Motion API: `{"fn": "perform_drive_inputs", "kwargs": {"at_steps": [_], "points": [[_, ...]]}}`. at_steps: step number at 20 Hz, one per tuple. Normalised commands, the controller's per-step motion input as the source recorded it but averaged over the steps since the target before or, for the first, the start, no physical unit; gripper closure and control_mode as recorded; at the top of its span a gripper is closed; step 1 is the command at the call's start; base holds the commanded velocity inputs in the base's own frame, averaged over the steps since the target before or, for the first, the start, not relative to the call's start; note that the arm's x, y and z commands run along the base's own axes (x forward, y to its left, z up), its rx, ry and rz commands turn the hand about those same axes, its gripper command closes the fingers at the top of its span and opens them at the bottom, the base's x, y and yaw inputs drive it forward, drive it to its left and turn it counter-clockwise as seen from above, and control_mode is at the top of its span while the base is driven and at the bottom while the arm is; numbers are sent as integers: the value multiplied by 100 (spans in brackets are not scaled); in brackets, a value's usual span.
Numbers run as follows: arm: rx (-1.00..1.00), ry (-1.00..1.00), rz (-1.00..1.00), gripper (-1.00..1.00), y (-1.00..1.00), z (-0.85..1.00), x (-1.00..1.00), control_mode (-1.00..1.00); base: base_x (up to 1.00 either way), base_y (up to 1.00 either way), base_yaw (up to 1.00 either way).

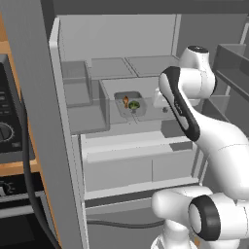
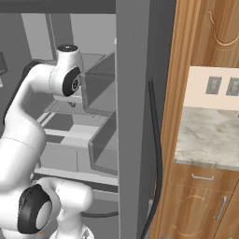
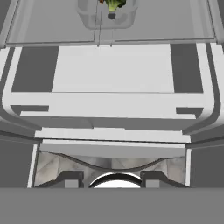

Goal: Place the tupperware containing the chicken drumstick and broccoli meal in the microwave. Close the microwave door and press the start button to reheat the meal.

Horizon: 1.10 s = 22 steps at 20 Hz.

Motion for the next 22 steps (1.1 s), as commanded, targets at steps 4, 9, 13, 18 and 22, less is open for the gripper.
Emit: {"fn": "perform_drive_inputs", "kwargs": {"at_steps": [4, 9, 13, 18, 22], "points": [[0, -2, -2, -100, 9, -23, 0, -100, 0, 0, 0], [1, -17, -14, -100, 14, -44, 0, -100, 0, 0, 0], [3, -20, -23, -100, 31, -5, 4, -100, 0, 0, 0], [10, -13, -23, -100, 17, -1, 26, -100, 0, 0, 0], [18, -5, -20, -100, 1, -13, 46, -100, 0, 0, 0]]}}
